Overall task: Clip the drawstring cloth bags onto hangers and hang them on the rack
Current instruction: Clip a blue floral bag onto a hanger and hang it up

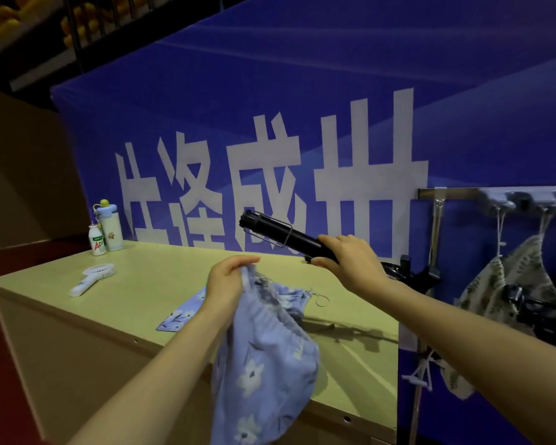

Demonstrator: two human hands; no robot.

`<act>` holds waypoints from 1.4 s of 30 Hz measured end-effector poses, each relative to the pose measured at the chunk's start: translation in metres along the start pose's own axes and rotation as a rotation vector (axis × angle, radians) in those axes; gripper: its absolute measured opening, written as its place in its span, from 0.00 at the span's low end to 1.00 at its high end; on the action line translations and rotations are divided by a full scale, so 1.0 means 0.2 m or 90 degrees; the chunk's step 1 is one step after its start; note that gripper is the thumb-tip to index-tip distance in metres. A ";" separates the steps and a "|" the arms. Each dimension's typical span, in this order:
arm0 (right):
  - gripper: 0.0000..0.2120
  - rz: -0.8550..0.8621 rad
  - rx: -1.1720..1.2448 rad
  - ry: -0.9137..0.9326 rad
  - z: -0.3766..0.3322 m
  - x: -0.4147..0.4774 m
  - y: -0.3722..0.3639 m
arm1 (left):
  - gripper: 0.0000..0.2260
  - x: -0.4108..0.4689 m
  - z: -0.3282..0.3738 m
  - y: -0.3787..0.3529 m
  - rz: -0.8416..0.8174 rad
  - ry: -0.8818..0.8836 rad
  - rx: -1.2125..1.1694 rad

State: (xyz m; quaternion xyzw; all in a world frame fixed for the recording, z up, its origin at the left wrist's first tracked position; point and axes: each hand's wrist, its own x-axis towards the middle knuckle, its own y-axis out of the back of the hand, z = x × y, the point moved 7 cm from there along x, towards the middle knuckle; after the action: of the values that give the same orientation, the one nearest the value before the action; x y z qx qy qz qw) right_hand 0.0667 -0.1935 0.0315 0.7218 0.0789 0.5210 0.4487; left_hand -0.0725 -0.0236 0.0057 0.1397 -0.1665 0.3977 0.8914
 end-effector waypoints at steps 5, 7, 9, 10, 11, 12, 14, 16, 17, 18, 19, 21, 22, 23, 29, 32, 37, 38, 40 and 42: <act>0.24 -0.015 0.001 0.062 0.01 -0.05 0.05 | 0.14 0.05 -0.07 0.27 0.068 0.086 -0.042; 0.25 -0.037 -0.021 0.114 -0.02 -0.08 0.06 | 0.14 0.06 -0.07 0.32 0.054 0.092 -0.015; 0.25 -0.056 -0.062 0.178 -0.07 -0.10 0.05 | 0.14 0.06 -0.06 0.35 0.036 0.088 0.008; 0.26 -0.067 -0.084 0.205 -0.11 -0.11 0.04 | 0.14 0.05 -0.04 0.36 0.031 0.082 0.016; 0.26 -0.074 -0.106 0.232 -0.14 -0.11 0.03 | 0.14 0.05 -0.03 0.36 0.026 0.073 0.025; 0.25 -0.086 -0.140 0.260 -0.18 -0.12 0.01 | 0.14 0.05 -0.01 0.35 0.017 0.063 0.037; 0.24 -0.089 -0.201 0.313 -0.27 -0.12 0.00 | 0.15 0.03 0.02 0.32 -0.005 0.049 0.066; 0.24 -0.085 -0.225 0.359 -0.36 -0.11 -0.01 | 0.15 0.02 0.06 0.29 -0.025 0.031 0.095; 0.25 -0.081 -0.224 0.386 -0.41 -0.11 -0.01 | 0.15 0.02 0.07 0.27 -0.033 0.020 0.104; 0.24 -0.065 -0.219 0.411 -0.46 -0.11 0.01 | 0.14 0.02 0.08 0.25 -0.039 0.013 0.110; 0.23 -0.051 -0.216 0.439 -0.52 -0.11 0.03 | 0.14 0.02 0.08 0.24 -0.040 0.010 0.117; 0.23 0.007 -0.232 0.481 -0.58 -0.11 0.09 | 0.14 0.02 0.07 0.25 -0.016 0.019 0.126; 0.22 0.033 -0.239 0.491 -0.61 -0.12 0.12 | 0.14 0.03 0.06 0.27 0.001 0.030 0.129; 0.22 0.051 -0.245 0.505 -0.62 -0.12 0.13 | 0.15 0.04 0.04 0.30 0.017 0.038 0.133; 0.10 0.149 -0.263 0.577 -0.74 -0.19 0.20 | 0.13 0.00 0.05 0.25 -0.023 0.081 0.055; 0.12 0.163 -0.239 0.630 -0.85 -0.20 0.18 | 0.12 -0.04 0.10 0.11 -0.167 0.080 0.043; 0.03 -0.010 -0.232 0.749 -1.02 -0.30 0.01 | 0.15 -0.02 0.20 0.10 -0.125 0.033 -0.002; 0.03 -0.069 -0.247 0.765 -1.04 -0.32 -0.03 | 0.15 -0.01 0.21 0.11 -0.113 0.033 -0.007; 0.04 -0.118 -0.249 0.809 -1.07 -0.35 -0.08 | 0.15 0.00 0.19 0.14 -0.109 0.042 -0.034; 0.05 -0.136 -0.251 0.817 -1.06 -0.35 -0.10 | 0.14 -0.01 0.17 0.18 -0.096 0.067 -0.091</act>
State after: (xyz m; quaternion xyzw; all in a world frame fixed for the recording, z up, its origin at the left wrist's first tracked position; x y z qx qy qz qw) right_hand -0.1312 -0.1034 -0.0189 0.1623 0.3040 0.8035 0.4854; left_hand -0.1071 -0.0136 0.0394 0.0668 -0.1366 0.3237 0.9338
